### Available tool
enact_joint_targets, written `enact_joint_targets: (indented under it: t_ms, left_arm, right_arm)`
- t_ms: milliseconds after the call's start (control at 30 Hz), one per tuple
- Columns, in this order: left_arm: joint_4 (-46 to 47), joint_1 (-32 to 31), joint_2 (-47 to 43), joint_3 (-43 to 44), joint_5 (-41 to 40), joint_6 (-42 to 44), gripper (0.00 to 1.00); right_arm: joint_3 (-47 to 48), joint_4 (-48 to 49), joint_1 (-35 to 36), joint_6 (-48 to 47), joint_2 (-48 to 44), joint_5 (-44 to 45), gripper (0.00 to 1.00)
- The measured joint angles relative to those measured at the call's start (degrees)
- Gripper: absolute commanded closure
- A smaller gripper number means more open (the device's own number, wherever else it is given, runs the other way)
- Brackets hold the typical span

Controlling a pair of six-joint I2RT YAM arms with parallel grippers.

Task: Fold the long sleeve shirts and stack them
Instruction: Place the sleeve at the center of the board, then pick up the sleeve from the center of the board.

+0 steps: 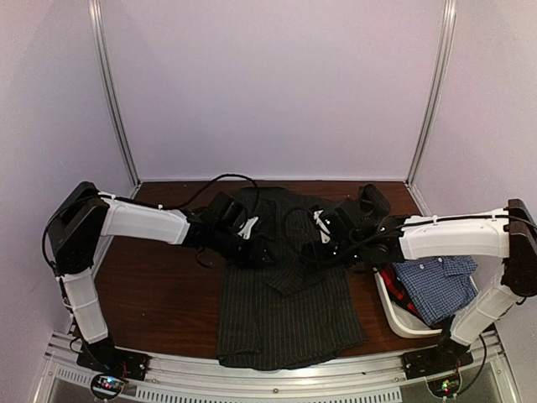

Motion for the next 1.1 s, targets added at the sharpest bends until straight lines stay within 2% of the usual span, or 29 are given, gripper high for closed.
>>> enact_joint_targets:
  t_ms: [400,733,867,967,1100]
  left_arm:
    - [-1.33,-3.78,0.26,-1.95,-4.00,-2.56,0.46]
    - [-0.63,-5.27,0.79,-4.46,-4.87,-5.22,0.48]
    - [0.90,-5.53,2.34,-4.46,-4.79,-6.23,0.56]
    - [1.68,-5.57,3.43,-3.96,-4.57,-6.93,0.69]
    - [1.70,-5.57,4.24,-1.81,-4.85,-6.91,0.90]
  right_arm:
    - [6.84,5.51,-9.07,-11.89,12.33,-14.29,0.31]
    - [12.17,5.62,-9.44,-16.39,19.52,-21.03,0.39]
    - [12.17,5.05,-9.44,-17.03,20.11,-21.88,0.47]
    - [12.17,4.92,-9.44,-17.18,20.11,-22.18,0.56]
    - [12.04,4.79,-9.44,-17.22,20.06,-22.49,0.76]
